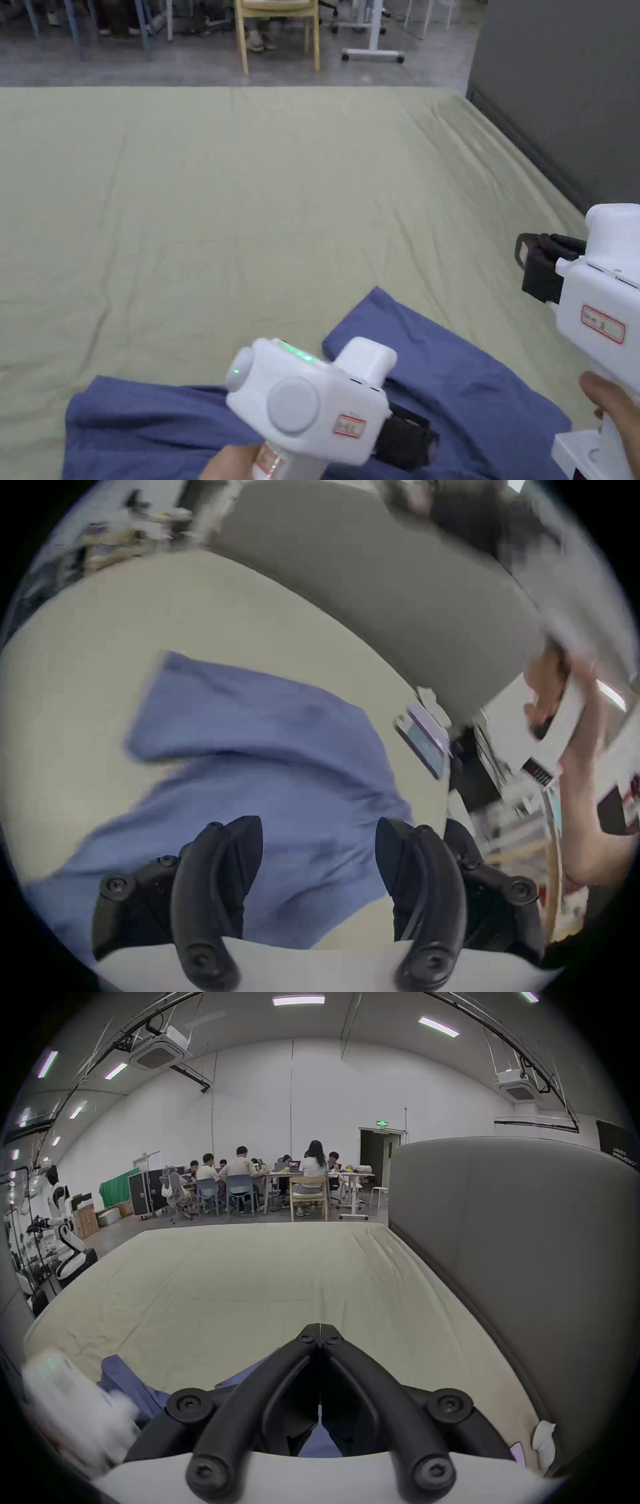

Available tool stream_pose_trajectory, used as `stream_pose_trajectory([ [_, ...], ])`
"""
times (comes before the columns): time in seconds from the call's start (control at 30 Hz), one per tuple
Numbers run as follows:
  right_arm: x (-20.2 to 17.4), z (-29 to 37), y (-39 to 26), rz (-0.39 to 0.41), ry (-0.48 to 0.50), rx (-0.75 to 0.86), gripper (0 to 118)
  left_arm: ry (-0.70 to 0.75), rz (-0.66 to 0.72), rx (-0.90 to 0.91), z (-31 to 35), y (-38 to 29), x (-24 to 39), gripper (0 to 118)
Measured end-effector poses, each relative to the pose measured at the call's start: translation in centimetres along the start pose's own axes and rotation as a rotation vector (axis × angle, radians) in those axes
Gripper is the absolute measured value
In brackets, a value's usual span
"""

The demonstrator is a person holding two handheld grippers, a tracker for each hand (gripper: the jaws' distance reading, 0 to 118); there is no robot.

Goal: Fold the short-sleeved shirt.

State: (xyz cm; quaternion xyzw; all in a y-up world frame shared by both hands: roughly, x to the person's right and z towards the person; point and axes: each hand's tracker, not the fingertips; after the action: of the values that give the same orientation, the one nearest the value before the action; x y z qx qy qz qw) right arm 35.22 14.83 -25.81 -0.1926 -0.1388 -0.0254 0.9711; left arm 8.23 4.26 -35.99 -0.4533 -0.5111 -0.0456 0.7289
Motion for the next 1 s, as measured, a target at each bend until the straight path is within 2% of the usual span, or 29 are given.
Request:
stream_pose_trajectory([
  [0.1, -1.2, 0.5, -0.9, 0.002, 0.025, -0.014, 3, 0.260, 0.058, 0.119, 8.9, -2.2, -4.1, 75],
  [0.13, -1.6, 0.7, -1.3, 0.011, 0.028, -0.022, 3, 0.333, 0.098, 0.169, 11.9, -3.6, -5.4, 70],
  [0.17, -2.1, 1.0, -1.7, 0.021, 0.033, -0.029, 3, 0.413, 0.163, 0.244, 14.6, -5.4, -6.5, 47],
  [0.2, -2.5, 1.3, -2.2, 0.026, 0.037, -0.033, 3, 0.496, 0.205, 0.298, 16.8, -6.8, -7.3, 0],
  [0.27, -3.2, 1.6, -3.1, 0.032, 0.050, -0.047, 3, 0.726, 0.308, 0.358, 20.2, -9.4, -7.3, 0],
  [0.33, -3.7, 1.9, -4.0, 0.038, 0.060, -0.062, 3, 0.700, 0.360, 0.300, 21.9, -10.9, -7.8, 0],
  [0.4, -4.1, 1.9, -4.6, 0.038, 0.064, -0.075, 3, 0.750, 0.361, 0.313, 22.2, -11.9, -7.4, 0],
  [0.57, -4.3, 2.3, -5.0, 0.018, 0.079, -0.091, 3, 0.723, 0.379, 0.253, 20.9, -11.4, -7.5, 0],
  [0.63, -4.3, 2.7, -5.0, 0.024, 0.072, -0.095, 3, 0.699, 0.441, 0.235, 20.0, -11.2, -8.9, 0],
  [0.67, -4.1, 2.8, -5.2, 0.022, 0.074, -0.098, 3, 0.682, 0.478, 0.220, 19.4, -10.6, -10.0, 1],
  [0.73, -3.9, 2.8, -5.5, 0.019, 0.072, -0.114, 3, 0.664, 0.531, 0.168, 17.6, -9.6, -12.5, 63],
  [0.77, -3.7, 2.8, -5.7, 0.021, 0.076, -0.127, 3, 0.666, 0.540, 0.130, 16.6, -9.6, -13.9, 85],
  [0.93, -3.2, 1.9, -7.3, 0.050, 0.050, -0.185, 3, 0.661, 0.553, -0.005, 11.4, -8.7, -18.6, 86],
  [1.0, -3.1, 1.3, -7.9, 0.057, 0.048, -0.210, 3, 0.661, 0.505, -0.077, 9.4, -8.5, -19.7, 86],
])
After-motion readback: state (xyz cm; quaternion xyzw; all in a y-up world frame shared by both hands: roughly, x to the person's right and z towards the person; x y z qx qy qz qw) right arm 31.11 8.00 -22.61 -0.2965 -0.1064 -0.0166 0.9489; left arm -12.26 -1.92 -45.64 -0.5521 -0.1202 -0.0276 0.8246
